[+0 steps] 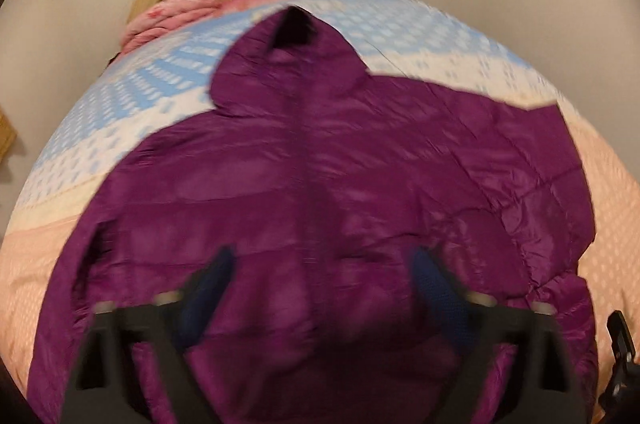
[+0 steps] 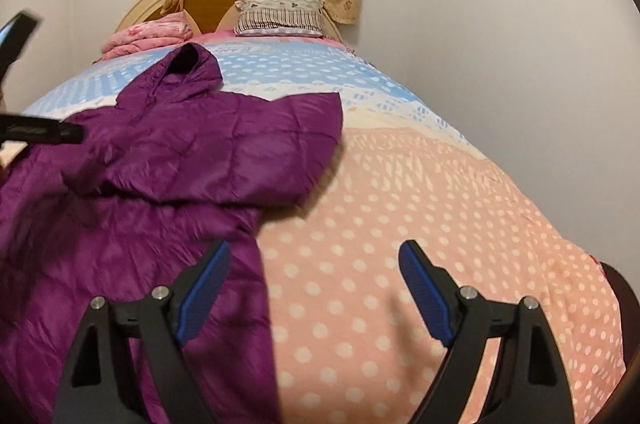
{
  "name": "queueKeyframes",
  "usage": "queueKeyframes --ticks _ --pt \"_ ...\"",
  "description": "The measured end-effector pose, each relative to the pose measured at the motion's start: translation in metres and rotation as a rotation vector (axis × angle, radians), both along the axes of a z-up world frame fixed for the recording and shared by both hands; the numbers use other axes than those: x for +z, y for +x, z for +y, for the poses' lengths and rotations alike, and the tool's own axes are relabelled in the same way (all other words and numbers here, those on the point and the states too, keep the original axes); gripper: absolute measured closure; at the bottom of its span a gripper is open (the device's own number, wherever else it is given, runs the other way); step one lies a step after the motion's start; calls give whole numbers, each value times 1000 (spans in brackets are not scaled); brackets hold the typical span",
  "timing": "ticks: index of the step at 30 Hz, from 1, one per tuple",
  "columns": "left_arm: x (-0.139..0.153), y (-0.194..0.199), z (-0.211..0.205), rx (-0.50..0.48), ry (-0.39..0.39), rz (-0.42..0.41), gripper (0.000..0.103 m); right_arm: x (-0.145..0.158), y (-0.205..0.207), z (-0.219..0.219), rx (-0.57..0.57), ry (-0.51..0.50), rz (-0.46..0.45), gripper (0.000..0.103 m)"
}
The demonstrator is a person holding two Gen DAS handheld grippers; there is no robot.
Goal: Fold large clothes
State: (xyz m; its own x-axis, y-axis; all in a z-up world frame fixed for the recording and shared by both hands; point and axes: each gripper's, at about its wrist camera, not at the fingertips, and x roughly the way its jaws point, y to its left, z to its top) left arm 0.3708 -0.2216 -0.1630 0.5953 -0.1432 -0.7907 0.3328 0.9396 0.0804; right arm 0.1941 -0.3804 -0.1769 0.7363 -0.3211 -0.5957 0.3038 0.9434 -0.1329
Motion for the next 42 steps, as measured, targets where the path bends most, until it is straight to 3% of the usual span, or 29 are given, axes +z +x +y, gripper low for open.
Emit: queueKeyframes --ticks 1,2,3,7,14,20,24,26,27,28,29,30,32,35,38,42 --pt "-6 2 -6 -23 2 26 71 -3 -1 -1 3 -2 -2 15" --pt "-11 3 -11 -44 -3 50 84 -7 -5 -3 6 3 -6 15" --pt "-13 3 -12 -52 -5 55 89 -9 -5 -2 10 11 -7 15" --pt "3 -5 3 -39 23 -48 95 -19 -9 -7 16 26 -2 12" --pt "53 -22 73 44 70 -278 96 -28 -8 -4 24 14 25 12" --pt "35 -19 102 78 178 -323 95 -26 -2 -5 40 38 62 12" --pt "5 -9 101 88 215 -250 90 -13 6 -8 64 72 78 19" --pt "-2 0 100 117 234 -243 79 -1 15 -12 83 111 82 37" --pt "-1 2 101 138 241 -257 64 6 20 -16 97 140 75 42" --pt "2 4 103 168 246 -285 40 13 26 -20 106 170 66 53" --pt "7 7 106 215 247 -322 27 20 34 -25 109 197 55 59" --pt "13 8 110 251 241 -354 13 27 44 -29 109 217 43 60" --pt "23 10 115 308 220 -402 12 39 68 -35 98 207 15 60" --pt "23 27 109 371 251 -376 12 43 106 -39 91 205 -13 61" --pt "11 45 99 396 279 -350 12 35 153 -35 84 190 -4 65" --pt "-26 71 82 391 388 -301 12 10 192 -25 110 195 63 66"
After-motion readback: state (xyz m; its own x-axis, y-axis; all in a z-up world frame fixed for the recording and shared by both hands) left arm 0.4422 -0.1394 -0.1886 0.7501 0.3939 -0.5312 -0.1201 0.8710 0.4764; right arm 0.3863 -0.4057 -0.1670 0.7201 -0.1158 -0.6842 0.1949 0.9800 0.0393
